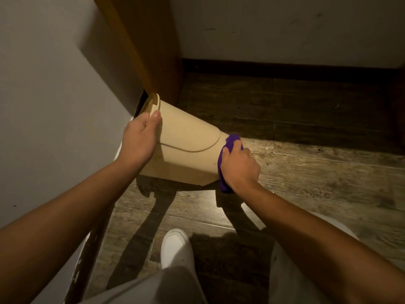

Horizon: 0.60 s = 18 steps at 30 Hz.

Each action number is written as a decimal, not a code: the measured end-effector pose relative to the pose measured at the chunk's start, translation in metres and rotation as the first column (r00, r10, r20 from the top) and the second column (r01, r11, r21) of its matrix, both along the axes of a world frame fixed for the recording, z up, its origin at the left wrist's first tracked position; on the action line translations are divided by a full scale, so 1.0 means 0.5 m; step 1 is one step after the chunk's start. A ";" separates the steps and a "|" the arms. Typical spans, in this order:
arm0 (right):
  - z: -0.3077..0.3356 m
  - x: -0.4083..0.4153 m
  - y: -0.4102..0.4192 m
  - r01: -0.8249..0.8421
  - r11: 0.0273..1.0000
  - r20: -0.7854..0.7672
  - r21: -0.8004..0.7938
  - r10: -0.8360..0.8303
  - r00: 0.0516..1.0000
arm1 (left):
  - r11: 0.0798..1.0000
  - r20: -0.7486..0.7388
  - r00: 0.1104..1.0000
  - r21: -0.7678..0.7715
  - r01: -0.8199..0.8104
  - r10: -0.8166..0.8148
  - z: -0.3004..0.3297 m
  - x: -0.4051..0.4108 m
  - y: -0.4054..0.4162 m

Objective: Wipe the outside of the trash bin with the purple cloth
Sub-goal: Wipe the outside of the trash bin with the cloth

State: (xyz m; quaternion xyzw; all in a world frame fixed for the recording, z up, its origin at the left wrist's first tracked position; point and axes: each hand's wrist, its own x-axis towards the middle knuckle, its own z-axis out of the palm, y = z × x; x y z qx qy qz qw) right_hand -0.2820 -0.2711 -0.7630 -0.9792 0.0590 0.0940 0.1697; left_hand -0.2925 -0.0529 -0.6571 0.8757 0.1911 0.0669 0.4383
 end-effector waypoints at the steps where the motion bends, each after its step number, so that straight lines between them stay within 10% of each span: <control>1: 0.004 -0.002 0.002 -0.003 1.000 0.006 0.004 0.003 1.000 | 1.000 -0.008 1.000 -0.021 -0.006 0.006 0.002 0.004 -0.001; 10: 0.018 -0.047 0.026 -0.301 0.918 -0.034 0.259 0.321 0.947 | 0.984 -0.138 0.985 -0.134 -0.118 0.099 0.017 0.079 0.010; 18: 0.091 0.081 -0.058 0.193 0.684 0.019 0.704 -0.290 0.957 | 0.949 -0.218 0.949 -0.270 0.163 -0.225 0.014 0.021 0.046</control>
